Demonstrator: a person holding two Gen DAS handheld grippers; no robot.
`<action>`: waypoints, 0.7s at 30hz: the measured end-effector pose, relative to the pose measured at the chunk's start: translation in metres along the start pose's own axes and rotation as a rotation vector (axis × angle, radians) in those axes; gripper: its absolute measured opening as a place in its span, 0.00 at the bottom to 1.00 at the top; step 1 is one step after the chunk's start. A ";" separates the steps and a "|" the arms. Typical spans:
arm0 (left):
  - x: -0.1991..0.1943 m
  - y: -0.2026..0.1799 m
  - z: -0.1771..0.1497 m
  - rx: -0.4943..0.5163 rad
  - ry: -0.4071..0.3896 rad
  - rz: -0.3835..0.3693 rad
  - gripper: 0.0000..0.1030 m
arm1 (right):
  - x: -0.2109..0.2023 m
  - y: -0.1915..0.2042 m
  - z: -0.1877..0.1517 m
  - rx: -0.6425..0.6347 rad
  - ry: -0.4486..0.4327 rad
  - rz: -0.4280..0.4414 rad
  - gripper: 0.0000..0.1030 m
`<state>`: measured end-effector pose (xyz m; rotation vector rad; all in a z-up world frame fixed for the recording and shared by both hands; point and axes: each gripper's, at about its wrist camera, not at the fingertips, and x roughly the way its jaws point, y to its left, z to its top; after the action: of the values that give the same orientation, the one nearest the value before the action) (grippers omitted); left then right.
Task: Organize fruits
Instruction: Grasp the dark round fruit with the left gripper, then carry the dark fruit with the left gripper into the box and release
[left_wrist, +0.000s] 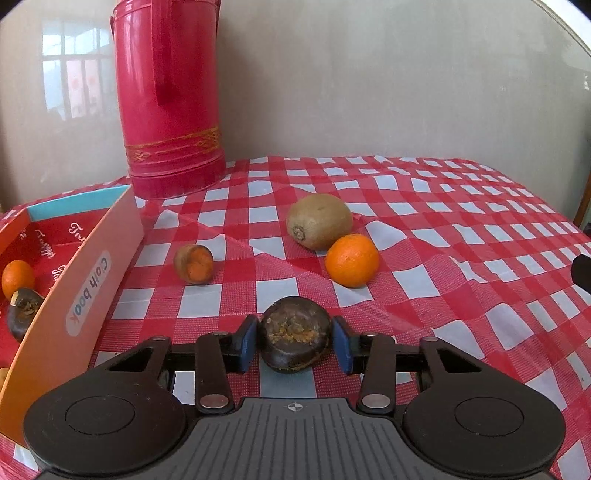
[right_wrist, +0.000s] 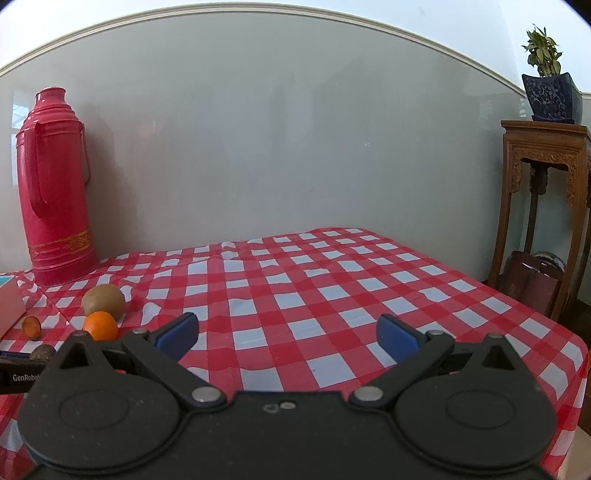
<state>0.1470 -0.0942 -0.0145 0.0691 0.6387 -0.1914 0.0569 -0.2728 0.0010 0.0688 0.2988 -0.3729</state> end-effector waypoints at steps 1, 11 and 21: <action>0.000 0.000 0.000 0.004 -0.002 0.001 0.41 | 0.000 0.000 0.000 -0.001 0.000 0.001 0.94; -0.012 -0.004 -0.002 0.045 -0.042 0.009 0.41 | 0.000 0.002 0.000 -0.004 0.003 0.006 0.94; -0.045 0.005 0.001 0.080 -0.154 0.092 0.41 | 0.002 0.009 0.000 -0.014 0.008 0.025 0.94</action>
<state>0.1135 -0.0825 0.0131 0.1591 0.4736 -0.1317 0.0622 -0.2655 0.0004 0.0599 0.3081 -0.3455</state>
